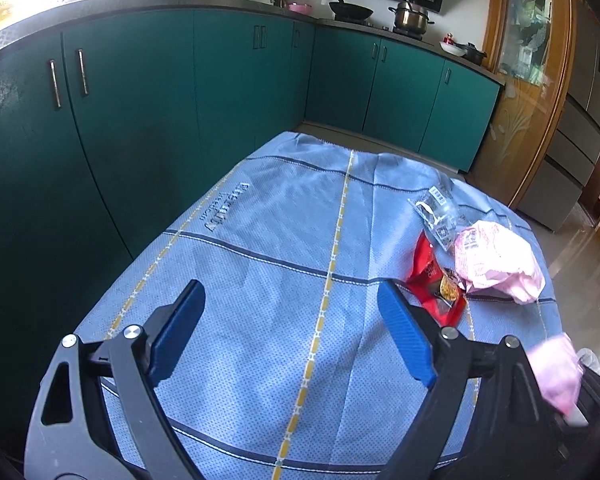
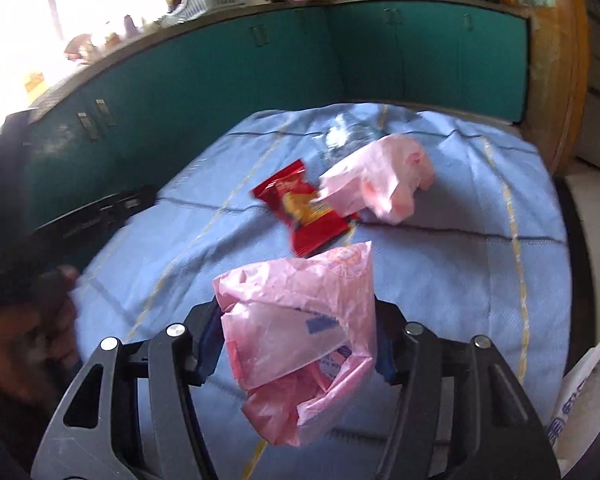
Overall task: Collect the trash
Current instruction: 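Close the right tool on a pink plastic bag and lift it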
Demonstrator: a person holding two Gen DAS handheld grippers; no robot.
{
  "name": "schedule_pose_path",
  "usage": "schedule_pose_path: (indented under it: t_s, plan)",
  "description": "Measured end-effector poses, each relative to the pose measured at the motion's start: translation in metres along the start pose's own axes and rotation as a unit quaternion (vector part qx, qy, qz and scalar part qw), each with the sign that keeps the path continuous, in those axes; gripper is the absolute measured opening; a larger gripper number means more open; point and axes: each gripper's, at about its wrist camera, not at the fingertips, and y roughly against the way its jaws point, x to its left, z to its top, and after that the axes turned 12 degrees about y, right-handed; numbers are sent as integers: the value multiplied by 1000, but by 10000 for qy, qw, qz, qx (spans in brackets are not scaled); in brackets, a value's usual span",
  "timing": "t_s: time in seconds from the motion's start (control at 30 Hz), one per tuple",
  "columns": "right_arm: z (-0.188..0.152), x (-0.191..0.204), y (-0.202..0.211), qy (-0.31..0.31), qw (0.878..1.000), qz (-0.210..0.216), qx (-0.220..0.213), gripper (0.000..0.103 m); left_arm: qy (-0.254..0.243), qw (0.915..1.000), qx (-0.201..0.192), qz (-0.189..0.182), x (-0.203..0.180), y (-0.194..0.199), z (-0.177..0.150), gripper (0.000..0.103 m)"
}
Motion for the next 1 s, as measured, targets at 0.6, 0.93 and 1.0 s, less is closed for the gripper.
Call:
schedule_pose_path:
  t_s: [0.6,0.93,1.0]
  plan:
    - [-35,-30,11,-248,9947,-908,408,87,-2912,9522,166,-905,-133,-52,-41,94]
    - [-42,-33,8,-215,9931,-1004,568,87,-3002,9404,815,-1376,-138,-87,-39,70]
    - [-42,-34,8,-258,9928,-1026,564,88,-3024,9393,732,-1448,-136,-83,-40,63]
